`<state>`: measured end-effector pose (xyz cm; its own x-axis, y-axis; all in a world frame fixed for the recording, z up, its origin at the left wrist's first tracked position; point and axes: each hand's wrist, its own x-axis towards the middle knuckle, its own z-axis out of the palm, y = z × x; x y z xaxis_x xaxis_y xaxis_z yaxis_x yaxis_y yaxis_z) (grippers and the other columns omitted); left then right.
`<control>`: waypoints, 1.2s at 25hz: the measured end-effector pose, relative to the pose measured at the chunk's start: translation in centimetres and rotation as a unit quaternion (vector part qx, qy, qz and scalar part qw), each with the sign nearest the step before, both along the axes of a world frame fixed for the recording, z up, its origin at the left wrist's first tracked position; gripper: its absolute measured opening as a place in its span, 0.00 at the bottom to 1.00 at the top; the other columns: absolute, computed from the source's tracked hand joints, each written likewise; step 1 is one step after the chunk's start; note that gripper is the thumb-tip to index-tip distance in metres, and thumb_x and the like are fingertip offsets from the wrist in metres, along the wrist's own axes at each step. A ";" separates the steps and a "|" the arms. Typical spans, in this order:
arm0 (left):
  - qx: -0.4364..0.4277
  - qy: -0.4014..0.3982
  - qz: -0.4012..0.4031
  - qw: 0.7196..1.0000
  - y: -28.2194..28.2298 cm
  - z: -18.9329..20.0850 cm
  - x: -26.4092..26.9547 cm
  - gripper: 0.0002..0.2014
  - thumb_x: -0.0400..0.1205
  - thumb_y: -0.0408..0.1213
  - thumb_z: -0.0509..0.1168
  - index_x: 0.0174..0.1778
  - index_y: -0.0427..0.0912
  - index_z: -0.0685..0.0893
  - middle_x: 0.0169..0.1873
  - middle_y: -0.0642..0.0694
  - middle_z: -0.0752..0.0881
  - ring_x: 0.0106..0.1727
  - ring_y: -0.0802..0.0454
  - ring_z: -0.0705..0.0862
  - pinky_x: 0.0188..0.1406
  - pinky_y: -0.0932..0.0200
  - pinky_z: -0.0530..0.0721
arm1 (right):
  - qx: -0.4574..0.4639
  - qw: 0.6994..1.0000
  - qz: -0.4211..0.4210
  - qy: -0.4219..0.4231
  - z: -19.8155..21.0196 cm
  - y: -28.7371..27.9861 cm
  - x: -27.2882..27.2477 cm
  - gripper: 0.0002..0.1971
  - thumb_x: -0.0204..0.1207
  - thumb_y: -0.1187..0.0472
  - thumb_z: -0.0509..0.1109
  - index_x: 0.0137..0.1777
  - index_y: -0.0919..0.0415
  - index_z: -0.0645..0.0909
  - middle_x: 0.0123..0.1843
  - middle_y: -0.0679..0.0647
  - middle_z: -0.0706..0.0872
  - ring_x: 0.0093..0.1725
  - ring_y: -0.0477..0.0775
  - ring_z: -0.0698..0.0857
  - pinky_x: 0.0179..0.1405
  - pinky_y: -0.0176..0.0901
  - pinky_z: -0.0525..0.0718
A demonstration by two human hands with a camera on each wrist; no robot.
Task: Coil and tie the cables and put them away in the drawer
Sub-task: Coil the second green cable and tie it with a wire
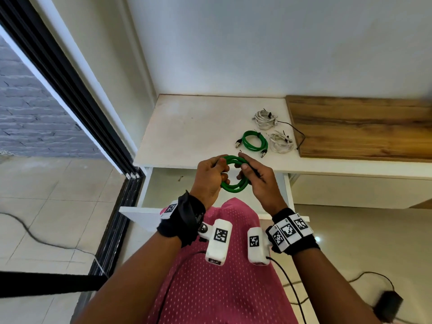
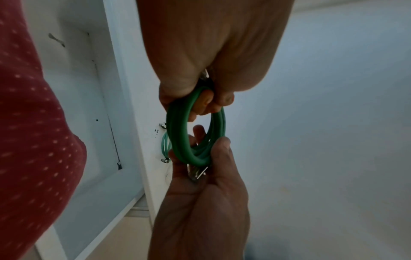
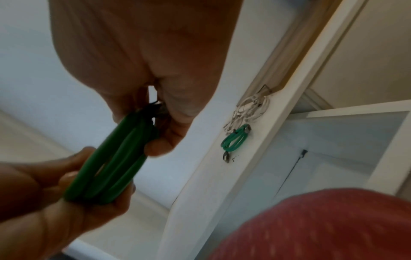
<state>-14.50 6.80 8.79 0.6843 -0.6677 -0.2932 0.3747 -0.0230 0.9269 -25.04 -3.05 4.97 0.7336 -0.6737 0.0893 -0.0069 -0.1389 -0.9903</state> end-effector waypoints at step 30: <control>0.131 -0.207 -0.107 0.964 -10.0 -7.1 6.6 0.11 0.87 0.34 0.58 0.45 0.32 0.82 0.28 0.43 0.79 0.22 0.58 0.76 0.22 0.62 0.79 | -0.085 0.828 -0.398 0.385 -7.1 -26.0 2.3 0.18 0.81 0.56 0.66 0.50 0.76 0.83 0.53 0.72 0.84 0.57 0.69 0.82 0.44 0.49 0.75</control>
<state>-7.90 -3.18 1.64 0.6329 -0.7475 -0.2017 -0.0661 -0.3117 0.9479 -22.73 -29.03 -2.09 -0.0536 -0.9970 -0.0558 -0.7839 0.0766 -0.6161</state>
